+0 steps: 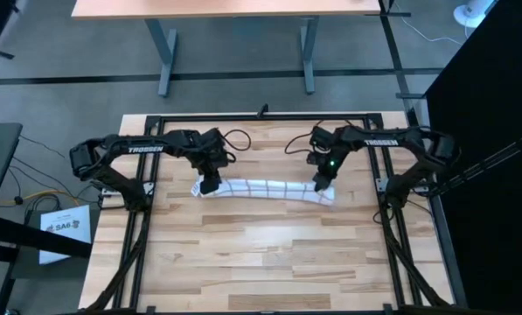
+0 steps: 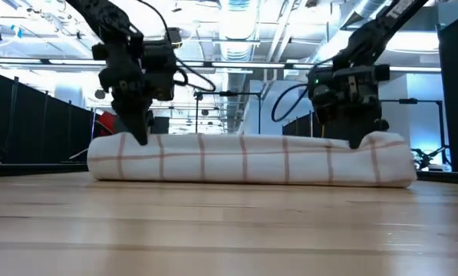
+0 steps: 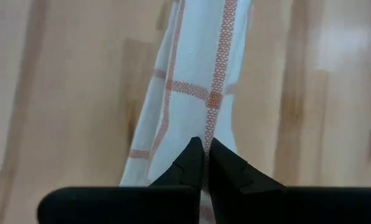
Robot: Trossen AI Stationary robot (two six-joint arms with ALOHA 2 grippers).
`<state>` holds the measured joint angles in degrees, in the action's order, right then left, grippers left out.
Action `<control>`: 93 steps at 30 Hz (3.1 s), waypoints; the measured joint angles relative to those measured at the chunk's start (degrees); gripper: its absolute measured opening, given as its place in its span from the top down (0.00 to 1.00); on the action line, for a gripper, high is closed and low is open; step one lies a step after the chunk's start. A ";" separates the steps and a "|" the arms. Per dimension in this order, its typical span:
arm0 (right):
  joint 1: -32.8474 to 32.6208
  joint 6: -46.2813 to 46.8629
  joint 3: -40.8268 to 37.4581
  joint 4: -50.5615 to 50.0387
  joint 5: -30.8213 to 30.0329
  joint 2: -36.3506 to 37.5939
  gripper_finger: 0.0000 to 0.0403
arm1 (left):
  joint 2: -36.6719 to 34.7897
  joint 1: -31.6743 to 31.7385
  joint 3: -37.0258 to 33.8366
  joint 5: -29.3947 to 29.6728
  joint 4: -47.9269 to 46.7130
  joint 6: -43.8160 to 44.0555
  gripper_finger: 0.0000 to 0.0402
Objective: Roll towel
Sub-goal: Roll the white squared towel
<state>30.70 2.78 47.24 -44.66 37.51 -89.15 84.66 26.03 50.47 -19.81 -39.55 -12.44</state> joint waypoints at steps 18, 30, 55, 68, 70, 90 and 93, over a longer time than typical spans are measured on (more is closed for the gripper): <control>4.61 -9.33 -0.11 4.49 -6.63 -8.94 0.99 | 8.09 2.84 -3.35 5.65 9.73 -5.87 1.00; 7.09 -9.97 -0.44 3.12 -7.69 -4.54 0.71 | 5.16 3.09 -3.67 7.01 5.85 -3.61 0.71; 3.27 -5.46 -0.57 12.37 9.38 6.74 0.71 | -6.54 4.78 -5.71 -10.71 10.65 12.65 0.66; 4.84 0.48 -9.23 24.94 17.62 2.03 0.71 | -5.76 7.50 -15.09 -17.55 22.85 15.45 0.66; 6.04 0.07 -10.21 25.68 16.98 1.72 0.71 | -5.76 7.89 -16.49 -17.59 25.44 16.53 0.66; 10.40 -1.96 -20.02 25.22 11.26 1.98 0.71 | -5.81 10.09 -27.56 -17.66 33.37 20.05 0.66; 11.50 -1.66 -19.58 24.65 11.47 2.01 0.71 | -5.87 10.09 -28.39 -17.85 34.64 21.40 0.66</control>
<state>42.20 1.12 27.66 -20.01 48.98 -87.14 78.78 36.12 22.09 -37.67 -4.91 8.96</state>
